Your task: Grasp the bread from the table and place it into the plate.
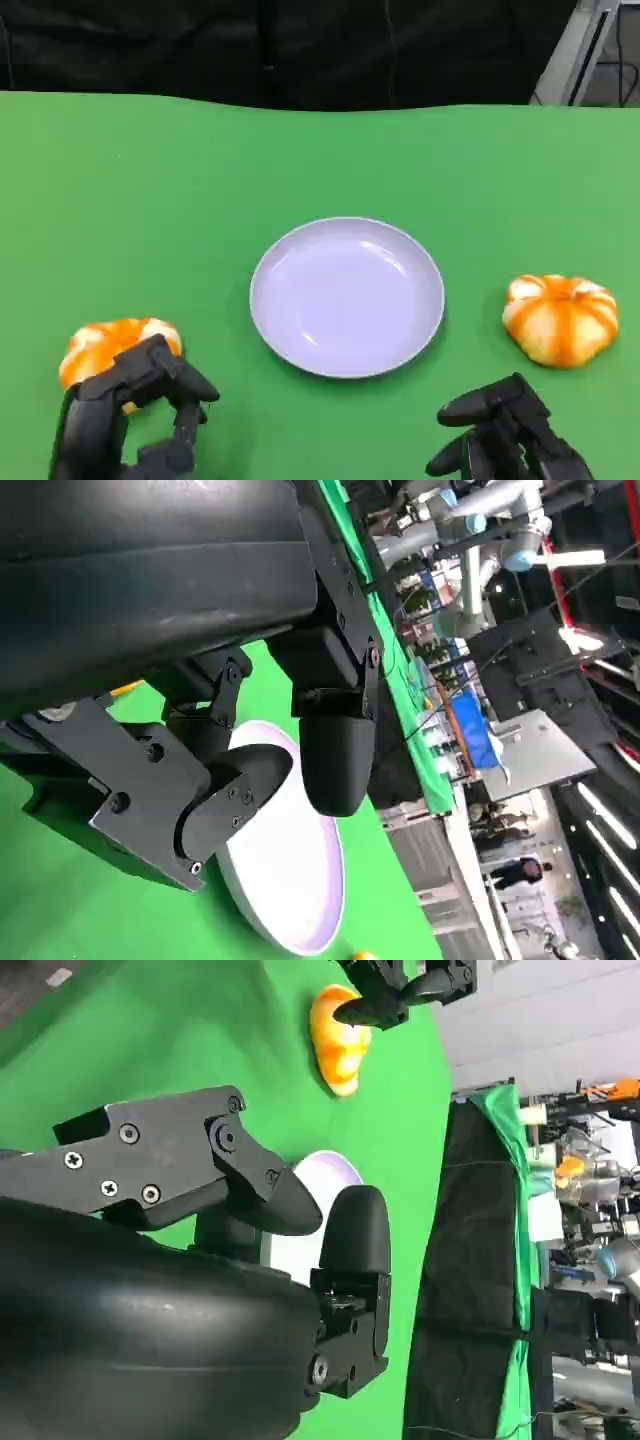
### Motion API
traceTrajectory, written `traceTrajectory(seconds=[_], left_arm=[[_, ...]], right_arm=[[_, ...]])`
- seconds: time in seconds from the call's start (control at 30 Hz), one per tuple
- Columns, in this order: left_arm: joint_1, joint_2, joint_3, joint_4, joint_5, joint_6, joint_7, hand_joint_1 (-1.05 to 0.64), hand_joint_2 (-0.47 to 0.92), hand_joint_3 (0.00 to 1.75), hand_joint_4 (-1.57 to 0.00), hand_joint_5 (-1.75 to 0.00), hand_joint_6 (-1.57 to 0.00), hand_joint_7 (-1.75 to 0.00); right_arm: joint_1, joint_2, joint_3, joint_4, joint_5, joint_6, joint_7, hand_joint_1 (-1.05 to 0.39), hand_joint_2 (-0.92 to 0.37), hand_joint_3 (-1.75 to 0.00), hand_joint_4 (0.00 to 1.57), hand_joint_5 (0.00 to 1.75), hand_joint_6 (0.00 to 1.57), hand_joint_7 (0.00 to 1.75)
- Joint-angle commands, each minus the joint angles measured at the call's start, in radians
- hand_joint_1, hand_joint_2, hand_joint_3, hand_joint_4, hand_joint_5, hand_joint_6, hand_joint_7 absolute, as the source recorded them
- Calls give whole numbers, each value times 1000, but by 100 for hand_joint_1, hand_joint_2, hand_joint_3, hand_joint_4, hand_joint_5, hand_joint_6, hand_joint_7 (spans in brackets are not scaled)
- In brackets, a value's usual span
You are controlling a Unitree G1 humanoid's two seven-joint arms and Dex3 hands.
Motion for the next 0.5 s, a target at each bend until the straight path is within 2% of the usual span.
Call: traceTrajectory(seconds=[0.03, 0.5], left_arm=[[-7, 10, 8, 8, -4, -10, -6, -5, 46, 125, -84, -156, -84, -137], [-9, 7, 6, 5, -3, 2, -4, -5, 44, 129, -83, -158, -84, -136]], right_arm=[[3, -5, -4, -7, 7, 0, -1, -26, -92, -99, 20, 175, 9, 175], [-7, -9, -10, 5, 9, -9, 5, -27, -92, -98, 20, 175, 8, 175]])
